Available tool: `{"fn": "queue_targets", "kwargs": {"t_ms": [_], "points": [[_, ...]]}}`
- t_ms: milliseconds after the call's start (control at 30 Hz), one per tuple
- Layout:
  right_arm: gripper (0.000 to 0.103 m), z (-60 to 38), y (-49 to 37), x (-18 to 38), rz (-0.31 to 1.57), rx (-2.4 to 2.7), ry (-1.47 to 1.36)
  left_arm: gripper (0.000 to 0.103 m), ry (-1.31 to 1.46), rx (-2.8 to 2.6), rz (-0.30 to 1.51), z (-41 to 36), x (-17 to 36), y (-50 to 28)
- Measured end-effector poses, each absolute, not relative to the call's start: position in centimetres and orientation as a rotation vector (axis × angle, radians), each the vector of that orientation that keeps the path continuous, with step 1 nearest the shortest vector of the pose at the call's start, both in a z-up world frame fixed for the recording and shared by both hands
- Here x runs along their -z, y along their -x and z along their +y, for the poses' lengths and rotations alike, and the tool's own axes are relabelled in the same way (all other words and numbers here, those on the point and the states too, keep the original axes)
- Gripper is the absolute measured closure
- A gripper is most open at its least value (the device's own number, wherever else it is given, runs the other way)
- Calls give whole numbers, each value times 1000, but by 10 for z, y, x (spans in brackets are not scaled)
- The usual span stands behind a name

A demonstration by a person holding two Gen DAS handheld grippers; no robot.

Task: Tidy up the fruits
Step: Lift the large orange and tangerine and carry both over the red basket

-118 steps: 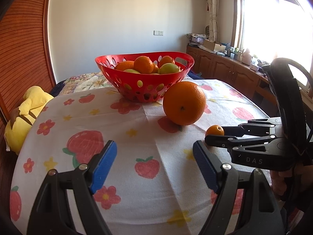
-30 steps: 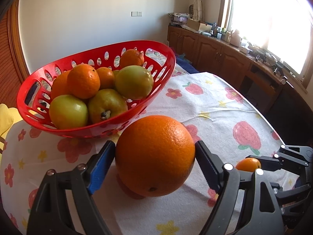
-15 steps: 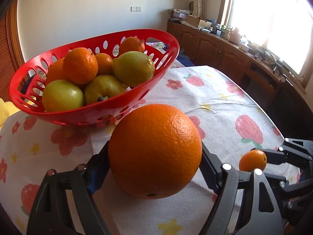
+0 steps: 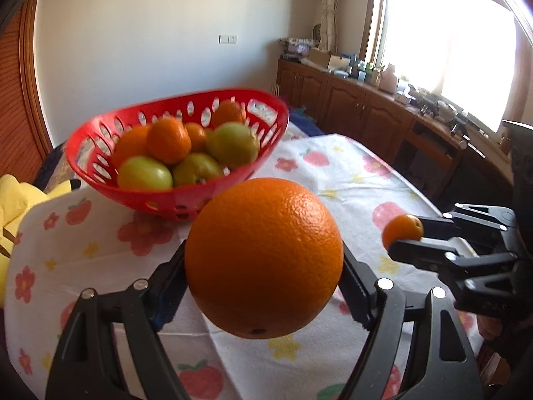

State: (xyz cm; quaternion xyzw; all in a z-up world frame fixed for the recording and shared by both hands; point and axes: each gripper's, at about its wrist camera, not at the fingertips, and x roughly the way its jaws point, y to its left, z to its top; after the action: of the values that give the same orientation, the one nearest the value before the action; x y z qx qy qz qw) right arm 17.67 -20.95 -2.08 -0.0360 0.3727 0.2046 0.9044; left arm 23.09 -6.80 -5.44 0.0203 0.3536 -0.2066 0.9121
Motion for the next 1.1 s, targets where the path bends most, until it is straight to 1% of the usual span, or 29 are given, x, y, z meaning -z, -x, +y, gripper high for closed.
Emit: {"fn": "queue_targets", "kwargs": {"t_ms": [267, 567, 833, 1100], "points": [[71, -200, -194, -17, 696, -432, 112, 23, -41, 417, 644, -52, 6, -226], [71, -184, -236, -43, 652, -468, 134, 23, -43, 357, 616, -26, -18, -258], [71, -148, -287, -49, 637, -505, 184, 23, -24, 294, 622, 0, -17, -308], [71, -119, -344, -26, 700, -517, 238, 23, -15, 263, 654, 21, 0, -346]]}}
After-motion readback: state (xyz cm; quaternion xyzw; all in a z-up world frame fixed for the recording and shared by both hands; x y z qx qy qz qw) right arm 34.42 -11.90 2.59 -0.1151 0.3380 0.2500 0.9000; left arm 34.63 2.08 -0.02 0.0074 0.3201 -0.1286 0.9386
